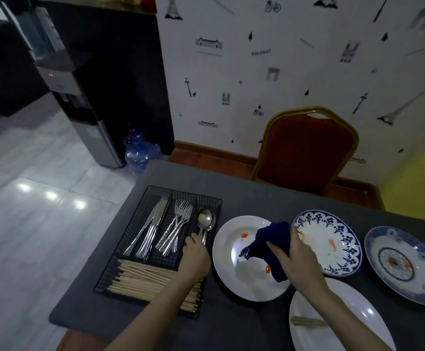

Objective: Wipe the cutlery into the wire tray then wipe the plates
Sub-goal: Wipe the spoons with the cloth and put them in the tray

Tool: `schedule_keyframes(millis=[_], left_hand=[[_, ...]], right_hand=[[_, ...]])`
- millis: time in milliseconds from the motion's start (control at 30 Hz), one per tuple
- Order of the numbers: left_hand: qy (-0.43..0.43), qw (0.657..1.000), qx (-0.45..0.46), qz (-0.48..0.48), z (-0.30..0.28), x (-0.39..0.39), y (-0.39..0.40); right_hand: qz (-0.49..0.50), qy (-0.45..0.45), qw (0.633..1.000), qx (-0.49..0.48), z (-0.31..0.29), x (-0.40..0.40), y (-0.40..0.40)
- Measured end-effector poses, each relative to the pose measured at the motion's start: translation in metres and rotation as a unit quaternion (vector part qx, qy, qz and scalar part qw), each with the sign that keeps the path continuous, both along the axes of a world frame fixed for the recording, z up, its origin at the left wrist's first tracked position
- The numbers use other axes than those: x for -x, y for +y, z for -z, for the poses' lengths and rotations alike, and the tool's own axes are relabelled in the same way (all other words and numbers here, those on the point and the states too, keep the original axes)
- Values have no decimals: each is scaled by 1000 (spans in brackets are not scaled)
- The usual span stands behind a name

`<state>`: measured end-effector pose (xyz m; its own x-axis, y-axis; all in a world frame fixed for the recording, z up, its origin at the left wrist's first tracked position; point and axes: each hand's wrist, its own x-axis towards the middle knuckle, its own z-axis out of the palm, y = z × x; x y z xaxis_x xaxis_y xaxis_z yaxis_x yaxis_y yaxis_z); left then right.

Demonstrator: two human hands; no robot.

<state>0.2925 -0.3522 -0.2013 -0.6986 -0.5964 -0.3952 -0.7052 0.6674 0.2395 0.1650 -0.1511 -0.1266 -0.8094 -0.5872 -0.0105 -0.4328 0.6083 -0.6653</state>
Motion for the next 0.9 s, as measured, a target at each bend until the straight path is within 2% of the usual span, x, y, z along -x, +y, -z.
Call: schedule_keyframes(millis=[100, 233, 333, 433, 567, 667, 767, 900], left_hand=[[-31, 999, 30, 4, 0, 3, 5], [47, 995, 84, 10, -21, 15, 18], [169, 981, -1, 96, -35, 39, 48], [215, 948, -79, 220, -42, 63, 96], [172, 899, -76, 396, -31, 86, 159], [69, 862, -9, 503, -19, 89, 192], [8, 845, 64, 531, -4, 85, 209], [8, 838, 104, 535, 5, 87, 216]], right_hand=[[-22, 34, 999, -28, 4, 1, 11], [0, 21, 1000, 8, 4, -4, 39], [47, 21, 998, 27, 6, -7, 73], [113, 41, 992, 38, 5, -12, 111], [201, 41, 978, 42, -2, -23, 162], [270, 45, 961, 29, -1, -34, 197], [316, 32, 948, 33, -1, -49, 224], [343, 9, 939, 24, 4, -71, 248]])
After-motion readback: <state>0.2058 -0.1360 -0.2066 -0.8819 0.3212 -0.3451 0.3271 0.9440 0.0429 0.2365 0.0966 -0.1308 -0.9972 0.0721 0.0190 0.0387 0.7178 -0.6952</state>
